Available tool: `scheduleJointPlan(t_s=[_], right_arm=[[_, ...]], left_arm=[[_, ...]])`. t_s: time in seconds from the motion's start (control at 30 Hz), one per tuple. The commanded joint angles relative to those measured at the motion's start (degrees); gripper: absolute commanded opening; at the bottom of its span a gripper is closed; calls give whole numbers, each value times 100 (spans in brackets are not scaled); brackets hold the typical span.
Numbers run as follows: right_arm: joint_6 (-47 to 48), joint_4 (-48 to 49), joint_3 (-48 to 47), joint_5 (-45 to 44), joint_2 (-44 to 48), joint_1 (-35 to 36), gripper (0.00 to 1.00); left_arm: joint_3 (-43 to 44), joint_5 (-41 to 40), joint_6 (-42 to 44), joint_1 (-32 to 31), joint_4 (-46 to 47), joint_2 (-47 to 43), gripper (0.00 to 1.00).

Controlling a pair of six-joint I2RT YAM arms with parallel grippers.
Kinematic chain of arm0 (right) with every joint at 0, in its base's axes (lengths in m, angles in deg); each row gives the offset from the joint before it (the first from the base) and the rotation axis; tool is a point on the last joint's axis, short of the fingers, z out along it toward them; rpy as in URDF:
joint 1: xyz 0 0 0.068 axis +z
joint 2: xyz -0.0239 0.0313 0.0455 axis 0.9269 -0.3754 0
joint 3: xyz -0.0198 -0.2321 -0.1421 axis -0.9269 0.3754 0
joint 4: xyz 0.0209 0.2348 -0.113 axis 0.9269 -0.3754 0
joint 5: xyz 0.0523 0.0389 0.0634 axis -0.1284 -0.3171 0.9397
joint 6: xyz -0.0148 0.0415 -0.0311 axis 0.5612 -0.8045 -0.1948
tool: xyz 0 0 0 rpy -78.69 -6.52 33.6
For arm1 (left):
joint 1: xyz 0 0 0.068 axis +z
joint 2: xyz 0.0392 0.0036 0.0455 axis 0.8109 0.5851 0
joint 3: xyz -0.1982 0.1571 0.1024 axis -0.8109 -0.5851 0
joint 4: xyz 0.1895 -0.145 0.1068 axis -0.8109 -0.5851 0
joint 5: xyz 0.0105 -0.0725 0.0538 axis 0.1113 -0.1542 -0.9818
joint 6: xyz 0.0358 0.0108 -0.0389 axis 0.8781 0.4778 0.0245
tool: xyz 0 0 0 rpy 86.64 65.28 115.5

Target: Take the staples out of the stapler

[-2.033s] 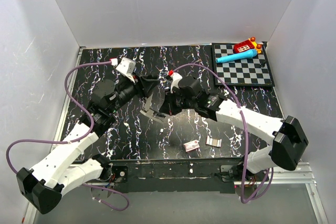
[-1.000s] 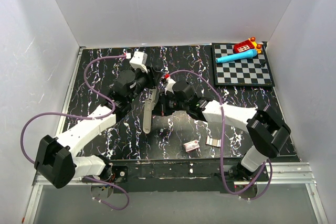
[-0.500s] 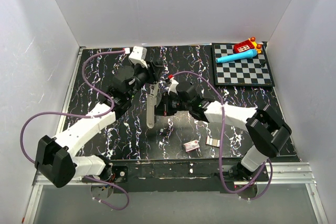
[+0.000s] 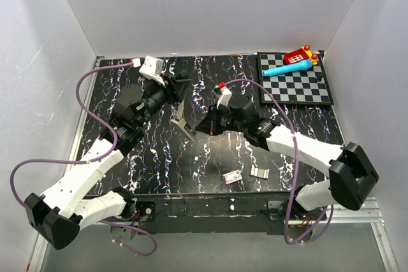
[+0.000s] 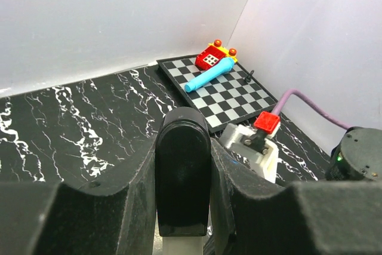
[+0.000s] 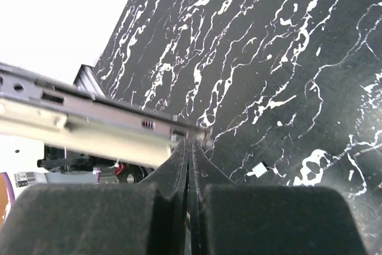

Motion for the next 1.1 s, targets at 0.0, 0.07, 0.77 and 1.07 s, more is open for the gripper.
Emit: scheduleJointPlan(t_s=[0.0,0.07,0.77,1.07], right_arm=[[431,-672,116,-454,503,5,1],[484,-918,142,-569,705,5,1],[-359,-339,205,161,425,592,1],[-992,627,186,-164,-173,910,1]], left_arm=[[318,-27,136,7,76,-470,0],[309,-98,179,7,49,-584,0],[247,192,346,7,75,-1024,0],[124,-96,206,7,49,-1199,0]])
